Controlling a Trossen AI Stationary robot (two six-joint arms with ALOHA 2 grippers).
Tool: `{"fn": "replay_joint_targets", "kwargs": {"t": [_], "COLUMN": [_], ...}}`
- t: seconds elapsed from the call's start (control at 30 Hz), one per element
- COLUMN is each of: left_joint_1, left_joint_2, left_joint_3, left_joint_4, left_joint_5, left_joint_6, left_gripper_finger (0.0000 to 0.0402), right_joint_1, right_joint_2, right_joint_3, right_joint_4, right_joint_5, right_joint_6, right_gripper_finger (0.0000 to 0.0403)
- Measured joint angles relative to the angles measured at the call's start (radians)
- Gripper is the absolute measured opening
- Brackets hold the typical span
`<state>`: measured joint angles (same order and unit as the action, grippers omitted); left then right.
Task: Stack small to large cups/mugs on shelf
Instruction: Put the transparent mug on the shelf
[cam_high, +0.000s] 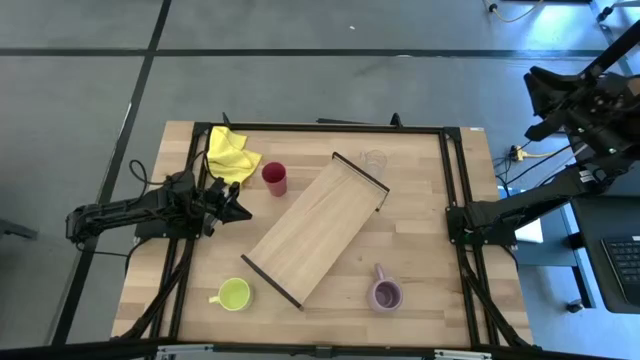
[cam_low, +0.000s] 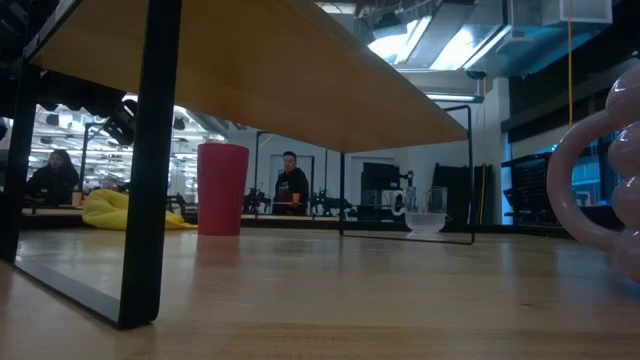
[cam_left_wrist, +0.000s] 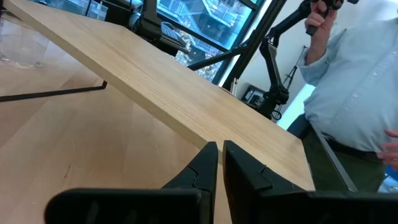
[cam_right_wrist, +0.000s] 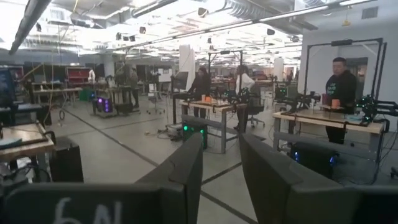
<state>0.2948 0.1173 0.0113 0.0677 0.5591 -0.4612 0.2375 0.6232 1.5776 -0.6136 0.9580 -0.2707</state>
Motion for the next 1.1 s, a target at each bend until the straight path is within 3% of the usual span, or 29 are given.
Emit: {"fn": "replay_joint_targets", "kwargs": {"t": [0.4,0.53,0.87,1.1], "left_joint_1": [0.0,0.0,0.0,0.0], "left_joint_2": [0.0,0.0,0.0,0.0], "left_joint_3": [0.0,0.0,0.0,0.0], "left_joint_4": [0.0,0.0,0.0,0.0], "left_joint_5": [0.0,0.0,0.0,0.0], "left_joint_6": [0.0,0.0,0.0,0.0], "left_gripper_finger": [0.0019,0.0019,0.0019,0.0019], "right_joint_1": [0.0,0.0,0.0,0.0], "right_joint_2": [0.184,0.22,0.329,0.414], "right_joint_3": [0.097,0.175,0.348,0.438], "right_joint_4": [-0.017,-0.028,-0.188,-0.462], "right_joint_5": [0.012,-0.051,0.042,0.038], "right_joint_6": [-0.002,0.045,0.061,0.281], "right_gripper_finger": [0.011,0.011,0.011,0.011]}}
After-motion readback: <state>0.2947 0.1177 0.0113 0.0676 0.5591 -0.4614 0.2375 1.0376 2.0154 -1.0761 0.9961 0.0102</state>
